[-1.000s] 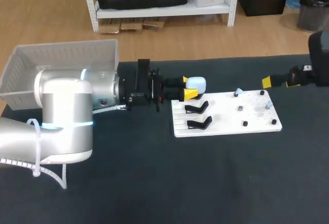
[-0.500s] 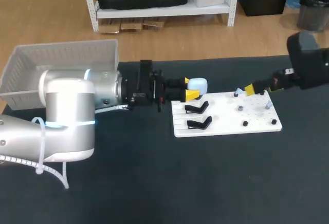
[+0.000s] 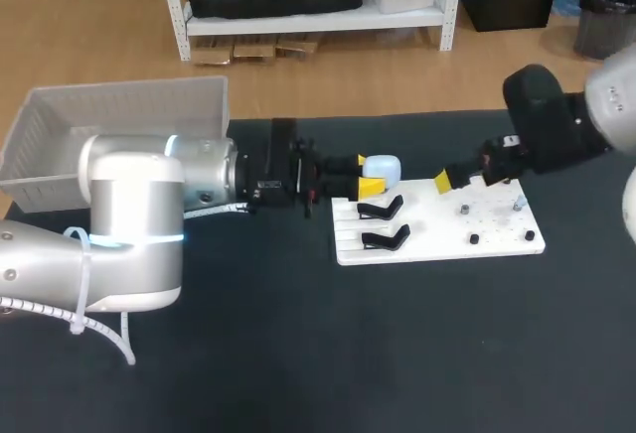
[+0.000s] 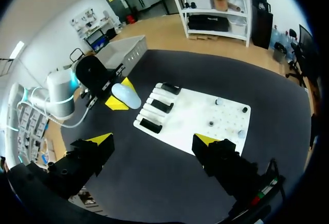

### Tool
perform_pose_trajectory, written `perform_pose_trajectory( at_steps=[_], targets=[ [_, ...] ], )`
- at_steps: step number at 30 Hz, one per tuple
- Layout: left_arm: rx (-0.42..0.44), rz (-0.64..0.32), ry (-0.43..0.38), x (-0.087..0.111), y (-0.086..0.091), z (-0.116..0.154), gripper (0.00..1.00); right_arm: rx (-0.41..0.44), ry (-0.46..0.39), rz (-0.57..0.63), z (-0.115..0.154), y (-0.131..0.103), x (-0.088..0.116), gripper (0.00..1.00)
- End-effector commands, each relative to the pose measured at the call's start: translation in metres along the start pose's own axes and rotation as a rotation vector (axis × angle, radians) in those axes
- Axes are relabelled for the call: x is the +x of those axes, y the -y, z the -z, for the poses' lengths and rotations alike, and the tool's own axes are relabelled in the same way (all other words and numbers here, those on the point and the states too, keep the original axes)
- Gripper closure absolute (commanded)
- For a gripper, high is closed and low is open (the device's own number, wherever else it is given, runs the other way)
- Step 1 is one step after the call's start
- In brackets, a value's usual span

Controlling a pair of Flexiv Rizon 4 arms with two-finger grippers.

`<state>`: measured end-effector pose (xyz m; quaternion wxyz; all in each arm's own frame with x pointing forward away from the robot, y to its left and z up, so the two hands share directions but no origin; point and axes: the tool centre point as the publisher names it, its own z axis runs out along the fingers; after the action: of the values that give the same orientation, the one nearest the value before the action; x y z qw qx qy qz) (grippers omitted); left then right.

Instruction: Pick up each earbud case from the left stands, insert the matching earbuds, close the lid, and place the case in the box.

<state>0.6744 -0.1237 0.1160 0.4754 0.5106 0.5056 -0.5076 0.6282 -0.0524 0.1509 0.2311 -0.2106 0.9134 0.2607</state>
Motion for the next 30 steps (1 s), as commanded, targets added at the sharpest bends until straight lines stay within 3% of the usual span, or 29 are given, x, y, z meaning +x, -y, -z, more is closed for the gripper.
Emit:
perform_pose_trajectory(
  at_steps=[1, 18, 30],
  targets=[
    [0.013, 0.006, -0.003, 0.002, -0.003, -0.001, 1.0, 0.0, -0.01, -0.003, -0.006, -0.003, -0.006, 0.0],
    [0.014, 0.004, -0.014, 0.004, -0.004, 0.0, 1.0, -0.027, -0.044, 0.018, -0.027, -0.032, -0.013, 0.0],
    [0.014, 0.004, -0.014, 0.004, -0.004, 0.0, 1.0, -0.045, -0.068, -0.001, -0.046, -0.036, -0.018, 0.0]
  ],
)
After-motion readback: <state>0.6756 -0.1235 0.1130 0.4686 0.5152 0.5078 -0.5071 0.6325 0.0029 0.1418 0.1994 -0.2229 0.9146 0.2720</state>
